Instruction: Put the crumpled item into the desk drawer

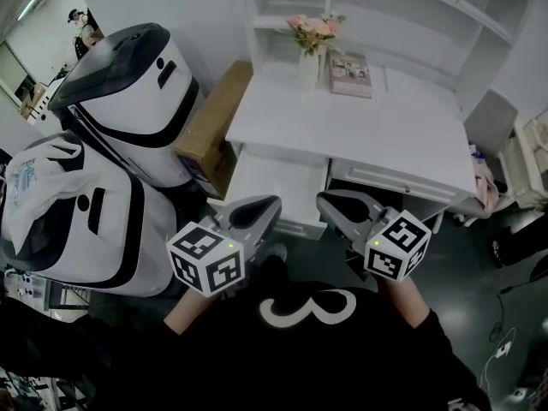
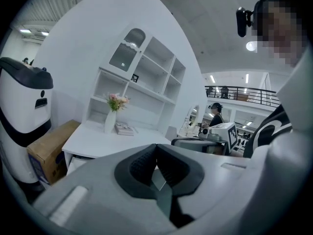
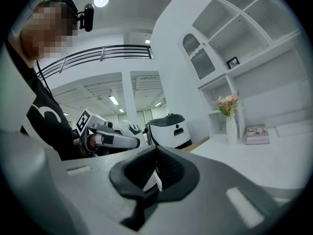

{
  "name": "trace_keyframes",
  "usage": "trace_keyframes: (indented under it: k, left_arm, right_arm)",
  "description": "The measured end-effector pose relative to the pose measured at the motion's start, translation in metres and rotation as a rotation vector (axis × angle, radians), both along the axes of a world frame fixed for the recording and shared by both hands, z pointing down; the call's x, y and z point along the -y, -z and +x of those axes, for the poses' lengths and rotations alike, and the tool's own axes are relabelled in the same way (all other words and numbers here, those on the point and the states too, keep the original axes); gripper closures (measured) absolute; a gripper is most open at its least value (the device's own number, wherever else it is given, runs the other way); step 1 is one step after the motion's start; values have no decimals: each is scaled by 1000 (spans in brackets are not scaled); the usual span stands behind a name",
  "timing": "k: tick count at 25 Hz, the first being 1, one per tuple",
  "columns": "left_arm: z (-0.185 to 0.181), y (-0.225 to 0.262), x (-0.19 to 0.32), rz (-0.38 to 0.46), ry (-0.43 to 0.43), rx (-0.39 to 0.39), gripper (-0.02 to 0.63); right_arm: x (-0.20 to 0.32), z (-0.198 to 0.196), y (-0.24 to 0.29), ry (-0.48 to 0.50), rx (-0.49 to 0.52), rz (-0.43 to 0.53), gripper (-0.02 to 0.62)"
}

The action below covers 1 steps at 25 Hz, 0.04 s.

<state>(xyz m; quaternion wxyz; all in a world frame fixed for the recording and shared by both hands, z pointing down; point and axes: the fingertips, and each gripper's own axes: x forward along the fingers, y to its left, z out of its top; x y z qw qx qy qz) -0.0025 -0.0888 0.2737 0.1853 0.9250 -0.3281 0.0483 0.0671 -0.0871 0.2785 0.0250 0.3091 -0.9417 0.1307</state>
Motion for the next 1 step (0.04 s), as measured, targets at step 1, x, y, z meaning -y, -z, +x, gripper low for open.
trace_keyframes:
  k: [1]
  left_arm:
    - [1,1,-2,-4,-3,-5,595]
  right_arm:
    - [-1,1,1,-1,1,0,594]
